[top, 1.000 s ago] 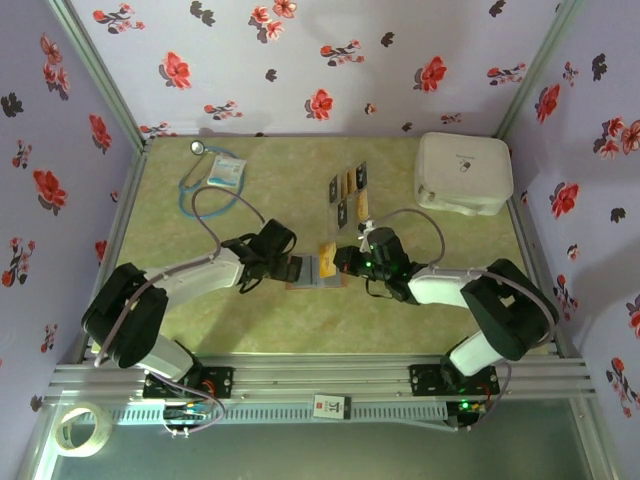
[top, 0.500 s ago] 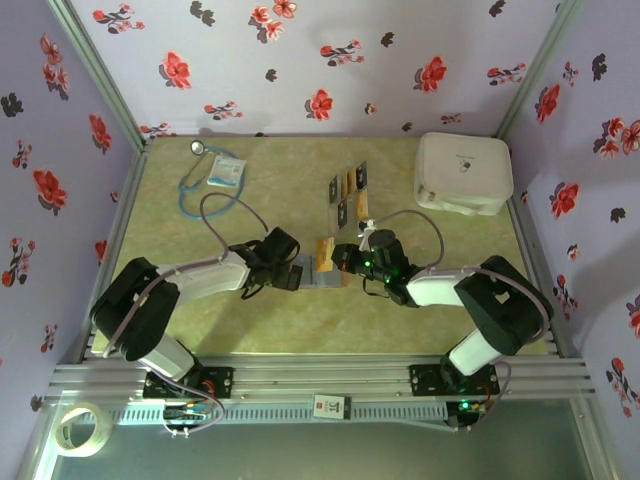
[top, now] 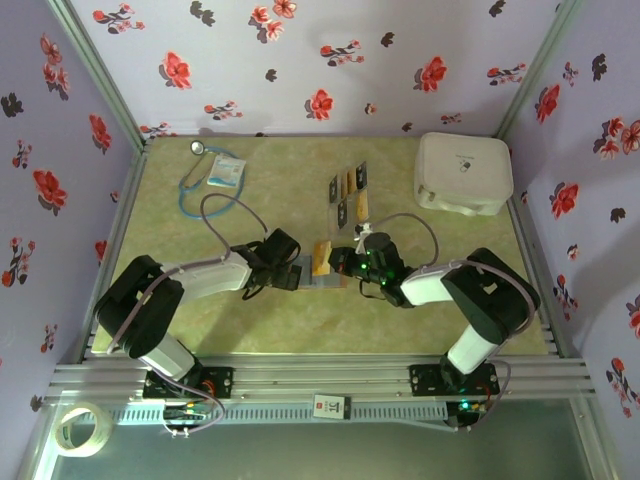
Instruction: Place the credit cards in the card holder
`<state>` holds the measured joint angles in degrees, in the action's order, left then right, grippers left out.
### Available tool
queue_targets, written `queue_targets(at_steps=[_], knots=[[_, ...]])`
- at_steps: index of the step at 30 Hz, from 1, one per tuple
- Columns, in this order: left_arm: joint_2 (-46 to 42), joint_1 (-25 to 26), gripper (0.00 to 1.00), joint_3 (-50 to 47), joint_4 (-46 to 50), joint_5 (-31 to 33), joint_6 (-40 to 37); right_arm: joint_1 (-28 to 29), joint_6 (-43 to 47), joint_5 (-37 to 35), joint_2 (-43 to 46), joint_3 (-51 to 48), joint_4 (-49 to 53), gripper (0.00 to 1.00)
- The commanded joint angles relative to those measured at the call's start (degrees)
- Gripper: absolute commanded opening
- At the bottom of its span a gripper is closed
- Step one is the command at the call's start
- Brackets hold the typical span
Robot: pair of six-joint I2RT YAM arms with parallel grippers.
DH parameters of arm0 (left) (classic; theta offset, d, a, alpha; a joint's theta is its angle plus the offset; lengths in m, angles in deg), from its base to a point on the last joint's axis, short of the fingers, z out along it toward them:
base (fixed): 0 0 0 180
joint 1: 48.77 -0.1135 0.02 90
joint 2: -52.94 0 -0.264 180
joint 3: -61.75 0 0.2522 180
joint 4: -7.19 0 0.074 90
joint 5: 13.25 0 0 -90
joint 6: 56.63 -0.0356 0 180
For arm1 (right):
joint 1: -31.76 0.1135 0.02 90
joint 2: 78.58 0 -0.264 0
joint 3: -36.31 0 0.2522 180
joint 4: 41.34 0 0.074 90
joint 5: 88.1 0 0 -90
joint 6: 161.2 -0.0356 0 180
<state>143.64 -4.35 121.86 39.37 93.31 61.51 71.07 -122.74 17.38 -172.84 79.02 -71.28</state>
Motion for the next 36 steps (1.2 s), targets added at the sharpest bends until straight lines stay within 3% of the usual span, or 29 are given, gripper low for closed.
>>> queue_targets(at_steps=[1,17,36], knots=[[0.7,0.5,1.00,-1.4,0.4,2.0,1.3,0.6,-1.1,0.2,-1.4,-0.6,-4.0,0.00],[-1.8,0.7,1.00,1.6,2.3,1.9,2.1,0.9,-1.6,0.0,-5.0,-1.8,-8.1,0.00],[1.9,-1.9,1.00,2.1,2.7,3.6,1.4,0.9,-2.8,0.4,-7.2,-2.5,-11.1,0.00]])
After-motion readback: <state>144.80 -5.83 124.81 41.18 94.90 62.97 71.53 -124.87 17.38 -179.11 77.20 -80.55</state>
